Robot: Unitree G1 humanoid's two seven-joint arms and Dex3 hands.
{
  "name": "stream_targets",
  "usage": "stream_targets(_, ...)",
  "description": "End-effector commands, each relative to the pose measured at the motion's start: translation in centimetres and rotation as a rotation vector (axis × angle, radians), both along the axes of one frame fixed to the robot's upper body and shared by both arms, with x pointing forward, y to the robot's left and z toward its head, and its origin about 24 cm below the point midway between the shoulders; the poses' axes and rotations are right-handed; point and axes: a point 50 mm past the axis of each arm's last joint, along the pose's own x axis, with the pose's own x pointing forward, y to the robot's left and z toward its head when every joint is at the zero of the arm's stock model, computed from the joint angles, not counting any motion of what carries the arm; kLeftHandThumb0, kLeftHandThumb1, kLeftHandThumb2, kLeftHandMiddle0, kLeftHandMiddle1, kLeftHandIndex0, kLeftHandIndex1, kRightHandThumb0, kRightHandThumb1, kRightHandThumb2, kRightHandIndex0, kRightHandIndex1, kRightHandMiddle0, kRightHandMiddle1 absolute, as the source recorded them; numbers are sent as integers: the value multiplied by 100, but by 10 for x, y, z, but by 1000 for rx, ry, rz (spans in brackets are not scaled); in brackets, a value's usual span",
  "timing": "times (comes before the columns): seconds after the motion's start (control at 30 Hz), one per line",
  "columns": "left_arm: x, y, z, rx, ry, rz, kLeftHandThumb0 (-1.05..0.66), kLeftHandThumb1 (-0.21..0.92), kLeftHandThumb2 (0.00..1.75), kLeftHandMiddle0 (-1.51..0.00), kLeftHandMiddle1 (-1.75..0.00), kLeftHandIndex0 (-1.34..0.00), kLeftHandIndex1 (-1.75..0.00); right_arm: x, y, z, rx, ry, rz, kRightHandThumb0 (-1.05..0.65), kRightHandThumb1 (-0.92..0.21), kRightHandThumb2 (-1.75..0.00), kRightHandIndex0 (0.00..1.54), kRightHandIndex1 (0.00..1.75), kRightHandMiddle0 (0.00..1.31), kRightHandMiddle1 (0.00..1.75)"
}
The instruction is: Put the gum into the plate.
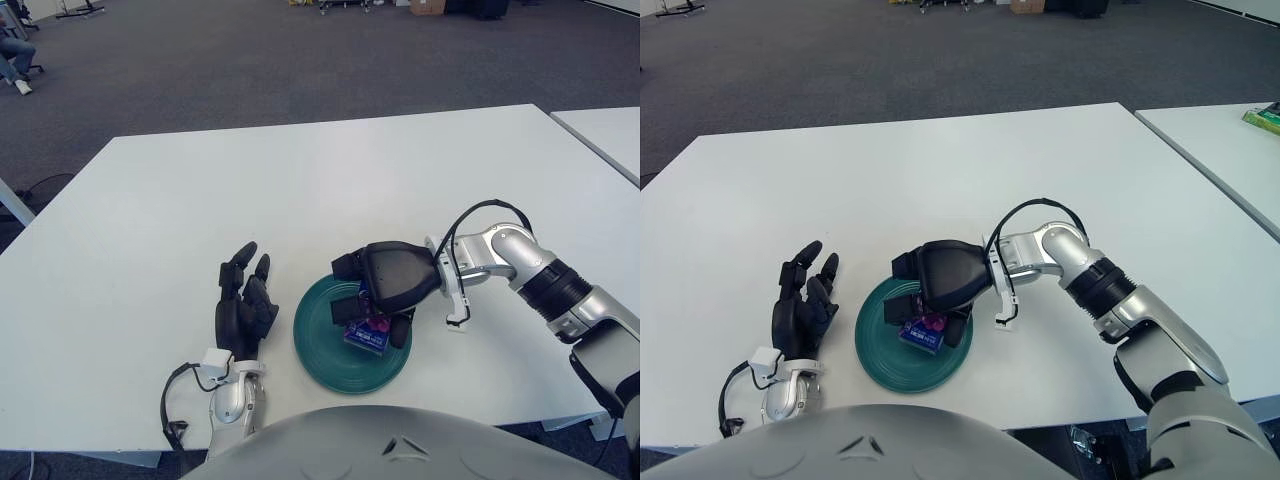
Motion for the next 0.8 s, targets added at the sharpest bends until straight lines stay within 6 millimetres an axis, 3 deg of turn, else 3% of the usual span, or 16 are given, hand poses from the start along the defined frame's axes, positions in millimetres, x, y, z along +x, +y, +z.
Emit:
stream_targets(0.0,23,-20,-16,-85,68,1,-76,92,83,-55,-2,-9,-96,-5,8,-7,91,9,-48,-52,-91,-71,96,175,61,175)
stream_targets(0.17,24,-22,-16,-102,69,8,-75,92,84,-52,-1,-7,-95,-6,9,-14,89,-22,-65,-70,-92,-77,64,175,25,175)
stream_targets(0.2,24,-22,-16,-110,72,11,-75,92,84,-52,0,-7,-95,-6,8,-14,78,-45,-62,-73,-92,-79,55,166,20,167)
stream_targets(0.23,25,-22,-16,-116,74,12,-74,92,85,-51,0,-6,-95,-5,7,-13,70,-62,-60,-77,-92,-85,42,127,13,133)
stream_targets(0.27,25,-22,-16,-123,76,14,-74,92,85,-50,0,-6,-95,-4,6,-12,62,-80,-59,-79,-92,-86,40,109,10,121)
stream_targets(0.33,25,-23,-17,-137,82,16,-73,92,86,-48,0,-5,-94,-2,2,-9,53,-110,-62,-83,-92,-93,34,55,4,84)
stream_targets(0.37,25,-23,-17,-144,85,18,-72,92,87,-47,0,-4,-94,-1,1,-7,49,-125,-64,-85,-92,-97,30,38,3,68)
stream_targets(0.43,25,-23,-18,-154,89,19,-72,92,88,-46,0,-3,-94,-1,-1,-5,45,-145,-68,-86,-92,-101,27,23,1,54)
stream_targets(0.57,26,-24,-19,-176,100,29,-71,92,89,-44,0,-1,-93,-2,-5,-5,40,-181,-81,-87,-92,-109,17,6,0,30)
stream_targets(0.77,26,-26,-15,-181,92,35,-69,92,91,-43,0,0,-92,-6,-10,-5,42,-201,-104,-89,-92,-115,6,1,0,17)
